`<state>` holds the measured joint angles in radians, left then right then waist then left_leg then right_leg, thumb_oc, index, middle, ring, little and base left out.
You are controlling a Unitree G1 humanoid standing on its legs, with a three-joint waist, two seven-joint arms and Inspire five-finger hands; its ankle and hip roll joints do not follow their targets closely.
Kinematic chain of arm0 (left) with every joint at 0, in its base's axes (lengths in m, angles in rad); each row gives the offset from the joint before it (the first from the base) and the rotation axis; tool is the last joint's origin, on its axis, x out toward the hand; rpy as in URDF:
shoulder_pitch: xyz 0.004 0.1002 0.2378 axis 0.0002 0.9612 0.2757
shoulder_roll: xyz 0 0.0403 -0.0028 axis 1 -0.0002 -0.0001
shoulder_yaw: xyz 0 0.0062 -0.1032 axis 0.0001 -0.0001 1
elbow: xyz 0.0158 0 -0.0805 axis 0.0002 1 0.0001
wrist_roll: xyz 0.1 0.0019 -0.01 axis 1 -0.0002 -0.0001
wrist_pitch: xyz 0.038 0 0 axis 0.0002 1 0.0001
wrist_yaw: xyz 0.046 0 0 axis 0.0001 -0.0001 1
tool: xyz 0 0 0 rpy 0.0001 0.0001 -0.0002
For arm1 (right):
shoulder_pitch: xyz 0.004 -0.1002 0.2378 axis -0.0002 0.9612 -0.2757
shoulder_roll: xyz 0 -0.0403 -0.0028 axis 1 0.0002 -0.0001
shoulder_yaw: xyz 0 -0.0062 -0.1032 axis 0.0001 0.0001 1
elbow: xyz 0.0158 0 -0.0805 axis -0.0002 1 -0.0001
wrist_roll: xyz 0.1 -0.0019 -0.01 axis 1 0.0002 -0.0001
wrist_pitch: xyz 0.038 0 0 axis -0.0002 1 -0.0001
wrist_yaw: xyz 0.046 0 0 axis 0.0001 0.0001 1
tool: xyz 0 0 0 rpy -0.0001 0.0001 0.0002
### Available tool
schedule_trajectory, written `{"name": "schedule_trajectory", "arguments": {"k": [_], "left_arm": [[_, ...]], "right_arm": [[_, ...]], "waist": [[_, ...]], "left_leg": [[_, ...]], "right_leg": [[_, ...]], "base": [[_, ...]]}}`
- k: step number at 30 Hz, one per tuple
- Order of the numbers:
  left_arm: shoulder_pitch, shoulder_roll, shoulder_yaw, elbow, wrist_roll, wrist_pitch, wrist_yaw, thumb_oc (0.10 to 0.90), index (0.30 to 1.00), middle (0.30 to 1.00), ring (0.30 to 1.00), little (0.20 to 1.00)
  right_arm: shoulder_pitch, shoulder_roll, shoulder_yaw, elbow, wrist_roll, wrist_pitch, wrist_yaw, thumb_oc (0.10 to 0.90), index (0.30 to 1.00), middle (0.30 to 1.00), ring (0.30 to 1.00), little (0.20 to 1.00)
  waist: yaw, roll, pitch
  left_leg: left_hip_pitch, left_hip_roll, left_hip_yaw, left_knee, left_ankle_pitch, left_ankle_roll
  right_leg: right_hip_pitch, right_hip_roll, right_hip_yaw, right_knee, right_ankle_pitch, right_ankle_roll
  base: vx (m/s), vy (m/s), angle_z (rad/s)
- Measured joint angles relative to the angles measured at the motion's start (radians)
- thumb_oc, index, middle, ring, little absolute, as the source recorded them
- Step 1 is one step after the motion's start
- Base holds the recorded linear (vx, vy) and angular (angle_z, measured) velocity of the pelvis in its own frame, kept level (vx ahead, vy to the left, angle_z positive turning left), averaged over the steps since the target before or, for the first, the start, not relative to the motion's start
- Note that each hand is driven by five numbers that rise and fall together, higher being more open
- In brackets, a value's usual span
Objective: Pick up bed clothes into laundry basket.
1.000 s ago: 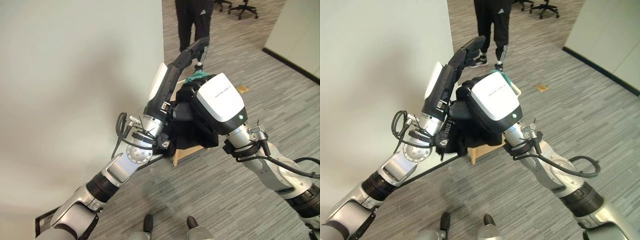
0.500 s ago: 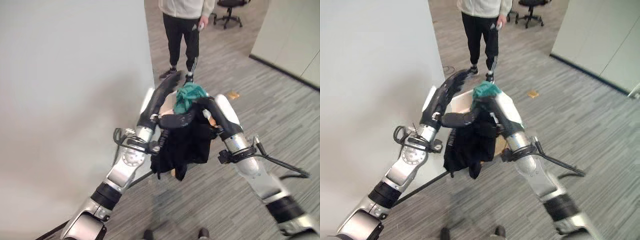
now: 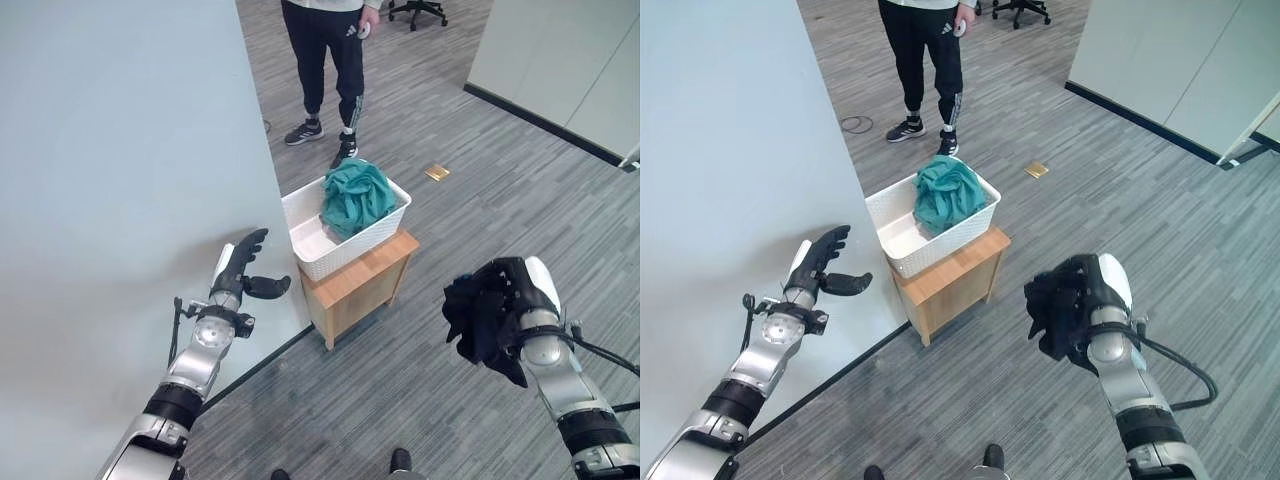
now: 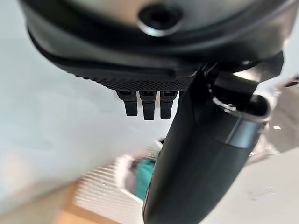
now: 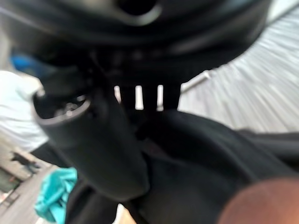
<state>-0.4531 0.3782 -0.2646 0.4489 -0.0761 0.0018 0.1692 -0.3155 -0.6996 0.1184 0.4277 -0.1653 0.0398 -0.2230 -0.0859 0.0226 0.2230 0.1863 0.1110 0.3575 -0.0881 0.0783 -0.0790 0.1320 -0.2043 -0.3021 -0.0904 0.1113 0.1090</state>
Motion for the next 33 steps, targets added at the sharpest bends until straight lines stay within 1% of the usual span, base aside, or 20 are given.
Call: {"name": "schedule_trajectory", "arguments": {"k": [2, 3, 7, 8, 11, 12, 13, 14, 17, 19, 20, 22, 23, 24, 28, 29, 30, 31, 32, 33], "left_arm": [[-0.010, 0.021, 0.001, -0.008, -0.002, -0.012, 0.009, 0.800, 0.900, 0.900, 0.900, 0.900], [-0.015, 0.027, 0.001, -0.007, -0.002, -0.009, 0.014, 0.800, 0.900, 0.900, 0.900, 0.900], [-0.031, 0.001, -0.002, 0.003, -0.003, -0.018, 0.017, 0.800, 0.900, 0.900, 0.900, 0.900], [-0.026, 0.002, 0.017, 0.018, -0.004, -0.014, 0.022, 0.800, 0.900, 0.900, 0.900, 0.900], [0.011, 0.008, 0.050, 0.005, -0.005, 0.003, 0.041, 0.800, 0.900, 0.900, 0.900, 0.900], [0.044, 0.015, 0.064, -0.018, -0.006, 0.003, 0.060, 0.800, 0.900, 0.900, 0.900, 0.900], [0.059, 0.018, 0.068, -0.037, -0.007, 0.003, 0.061, 0.800, 0.900, 0.900, 0.900, 0.900], [0.075, 0.018, 0.068, -0.072, -0.011, 0.001, 0.063, 0.800, 0.900, 0.900, 0.900, 0.900], [0.082, 0.012, 0.054, -0.104, -0.028, -0.003, 0.064, 0.800, 0.900, 0.900, 0.900, 0.900], [0.083, 0.008, 0.040, -0.106, -0.041, -0.004, 0.067, 0.800, 0.900, 0.900, 0.900, 0.900], [0.083, 0.001, 0.029, -0.105, -0.041, -0.007, 0.070, 0.800, 0.900, 0.900, 0.900, 0.900], [0.082, -0.003, 0.005, -0.109, -0.043, -0.009, 0.070, 0.800, 0.900, 0.900, 0.900, 0.900], [0.082, -0.009, -0.008, -0.109, -0.045, -0.009, 0.070, 0.800, 0.900, 0.900, 0.900, 0.900], [0.082, -0.019, -0.007, -0.103, -0.051, -0.009, 0.071, 0.800, 0.900, 0.900, 0.900, 0.900], [0.082, -0.010, 0.010, -0.120, -0.072, -0.007, 0.082, 0.800, 0.900, 0.900, 0.900, 0.900], [0.082, -0.009, 0.018, -0.121, -0.074, -0.007, 0.084, 0.800, 0.900, 0.900, 0.900, 0.900], [0.078, -0.003, 0.024, -0.121, -0.085, -0.007, 0.081, 0.800, 0.900, 0.900, 0.900, 0.900], [0.049, 0.035, 0.011, -0.144, -0.103, -0.009, 0.062, 0.800, 0.900, 0.900, 0.900, 0.900], [0.050, 0.055, 0.038, -0.146, -0.116, -0.023, 0.076, 0.800, 0.900, 0.900, 0.900, 0.900], [0.033, 0.063, 0.059, -0.134, -0.136, -0.031, 0.113, 0.800, 0.900, 0.900, 0.900, 0.900]], "right_arm": [[-0.104, -0.006, 0.074, -0.004, -0.034, 0.000, -0.003, 0.400, 0.300, 0.300, 0.300, 0.300], [-0.178, -0.014, 0.128, 0.006, -0.053, 0.000, -0.004, 0.400, 0.300, 0.300, 0.300, 0.300], [-0.303, -0.046, 0.173, 0.053, -0.067, 0.001, -0.017, 0.400, 0.300, 0.300, 0.300, 0.300], [-0.339, -0.028, 0.190, 0.075, -0.069, 0.002, -0.024, 0.400, 0.300, 0.300, 0.300, 0.300], [-0.352, -0.017, 0.188, 0.028, -0.092, -0.004, -0.026, 0.400, 0.300, 0.300, 0.300, 0.300], [-0.353, -0.017, 0.199, -0.016, -0.112, -0.003, -0.029, 0.400, 0.300, 0.300, 0.300, 0.300], [-0.353, -0.019, 0.200, -0.035, -0.117, -0.003, -0.031, 0.400, 0.300, 0.300, 0.300, 0.300], [-0.355, -0.022, 0.196, -0.056, -0.132, -0.003, -0.042, 0.400, 0.300, 0.300, 0.300, 0.300], [-0.351, -0.014, 0.196, -0.062, -0.154, 0.002, -0.051, 0.400, 0.300, 0.300, 0.300, 0.300], [-0.342, 0.008, 0.201, -0.061, -0.177, 0.007, -0.052, 0.400, 0.300, 0.300, 0.300, 0.300], [-0.333, 0.024, 0.206, -0.060, -0.191, 0.015, -0.056, 0.400, 0.300, 0.300, 0.300, 0.300], [-0.325, 0.042, 0.219, -0.059, -0.221, 0.023, -0.056, 0.400, 0.300, 0.300, 0.300, 0.300], [-0.320, 0.046, 0.233, -0.059, -0.229, 0.027, -0.053, 0.400, 0.300, 0.300, 0.300, 0.300], [-0.313, 0.061, 0.239, -0.061, -0.249, 0.033, -0.050, 0.400, 0.300, 0.300, 0.300, 0.300], [-0.307, 0.078, 0.249, -0.121, -0.309, 0.037, -0.044, 0.400, 0.300, 0.300, 0.300, 0.300], [-0.309, 0.072, 0.262, -0.128, -0.331, 0.037, -0.045, 0.400, 0.300, 0.300, 0.300, 0.300], [-0.318, 0.043, 0.270, -0.142, -0.316, 0.039, -0.026, 0.400, 0.300, 0.300, 0.300, 0.300], [-0.381, -0.171, 0.352, -0.222, -0.242, 0.025, 0.050, 0.400, 0.300, 0.300, 0.300, 0.300], [-0.603, -0.287, 0.567, -0.167, -0.216, 0.020, 0.051, 0.400, 0.300, 0.300, 0.300, 0.300], [-0.737, -0.311, 0.526, -0.106, -0.177, 0.023, 0.044, 0.400, 0.300, 0.300, 0.300, 0.300]], "waist": [[0.019, 0.004, 0.010], [0.042, -0.005, 0.016], [0.063, -0.003, 0.018], [0.095, -0.011, 0.030], [0.138, -0.006, 0.043], [0.156, 0.002, 0.051], [0.151, 0.000, 0.052], [0.157, -0.011, 0.060], [0.181, -0.026, 0.091], [0.178, -0.017, 0.097], [0.178, -0.010, 0.099], [0.181, 0.012, 0.101], [0.180, 0.042, 0.102], [0.180, 0.065, 0.103], [0.206, 0.061, 0.100], [0.214, 0.064, 0.098], [0.224, 0.053, 0.096], [0.240, 0.038, 0.109], [0.211, 0.057, 0.126], [0.198, 0.045, 0.143]], "left_leg": [[0.015, 0.029, 0.063, 0.000, -0.006, -0.008], [0.037, 0.036, 0.101, 0.000, -0.009, -0.013], [0.052, 0.109, 0.120, 0.045, -0.032, -0.059], [0.048, 0.151, 0.130, 0.143, -0.064, -0.087], [-0.009, 0.254, 0.118, 0.452, -0.092, -0.076], [-0.051, 0.283, 0.060, 0.542, -0.113, -0.086], [-0.074, 0.275, 0.031, 0.542, -0.120, -0.100], [-0.117, 0.217, -0.049, 0.506, -0.147, -0.113], [-0.161, 0.078, -0.082, 0.277, -0.133, -0.090], [-0.182, -0.009, -0.140, 0.138, -0.068, -0.046], [-0.209, -0.066, -0.192, 0.071, -0.034, -0.047], [-0.249, -0.089, -0.167, 0.043, 0.009, -0.041], [-0.256, -0.069, -0.125, 0.049, 0.008, -0.032], [-0.246, -0.046, -0.074, 0.060, 0.049, 0.043], [-0.207, -0.122, -0.064, 0.024, 0.052, 0.071], [-0.183, -0.137, -0.065, 0.019, 0.070, 0.121], [-0.163, -0.151, -0.089, 0.021, 0.068, 0.144], [-0.179, -0.182, -0.147, 0.057, 0.056, 0.171], [-0.182, -0.170, -0.158, 0.073, 0.056, 0.201], [-0.135, -0.147, -0.153, 0.042, 0.067, 0.197]], "right_leg": [[-0.042, 0.013, -0.146, 0.022, 0.012, -0.001], [-0.037, 0.023, -0.309, -0.002, 0.022, -0.044], [-0.018, 0.092, -0.323, 0.004, -0.026, -0.077], [-0.014, 0.096, -0.317, 0.027, -0.051, -0.099], [0.038, 0.143, -0.252, 0.028, -0.080, -0.136], [0.069, 0.157, -0.205, 0.022, -0.074, -0.154], [0.072, 0.157, -0.197, 0.019, -0.083, -0.160], [0.071, 0.151, -0.148, 0.007, -0.093, -0.178], [0.084, 0.127, -0.096, -0.001, -0.083, -0.168], [0.092, 0.128, -0.074, -0.001, -0.080, -0.151], [0.100, 0.130, -0.051, -0.008, -0.108, -0.150], [0.117, 0.144, -0.045, -0.008, -0.117, -0.133], [0.137, 0.168, -0.040, -0.008, -0.126, -0.119], [0.167, 0.179, -0.035, -0.009, -0.150, -0.108], [0.188, 0.117, -0.036, -0.001, -0.169, -0.064], [0.204, 0.100, -0.062, 0.027, -0.174, -0.035], [0.206, 0.077, -0.067, 0.072, -0.196, 0.001], [0.159, 0.044, -0.085, 0.219, -0.268, 0.047], [0.063, 0.012, -0.069, 0.430, -0.296, 0.067], [-0.081, -0.006, 0.030, 0.712, -0.301, 0.076]], "base": [[-0.05, -0.282, -0.83], [0.05, -0.417, -0.92], [0.08, -0.322, -0.26], [0.14, -0.274, -0.88], [0.16, -0.213, -0.67], [0.08, -0.070, -0.67], [0.13, -0.078, -0.69], [0.09, -0.005, -0.75], [0.15, 0.016, -0.72], [0.28, 0.021, -0.67], [0.31, 0.020, -0.63], [0.19, 0.050, -0.32], [0.32, 0.078, -0.09], [0.28, 0.060, -0.09], [0.21, 0.016, -0.07], [0.21, -0.002, 0.15], [0.14, 0.011, 0.33], [0.01, 0.061, 0.38], [-0.02, 0.029, 0.41], [-0.03, -0.042, 0.21]]}}
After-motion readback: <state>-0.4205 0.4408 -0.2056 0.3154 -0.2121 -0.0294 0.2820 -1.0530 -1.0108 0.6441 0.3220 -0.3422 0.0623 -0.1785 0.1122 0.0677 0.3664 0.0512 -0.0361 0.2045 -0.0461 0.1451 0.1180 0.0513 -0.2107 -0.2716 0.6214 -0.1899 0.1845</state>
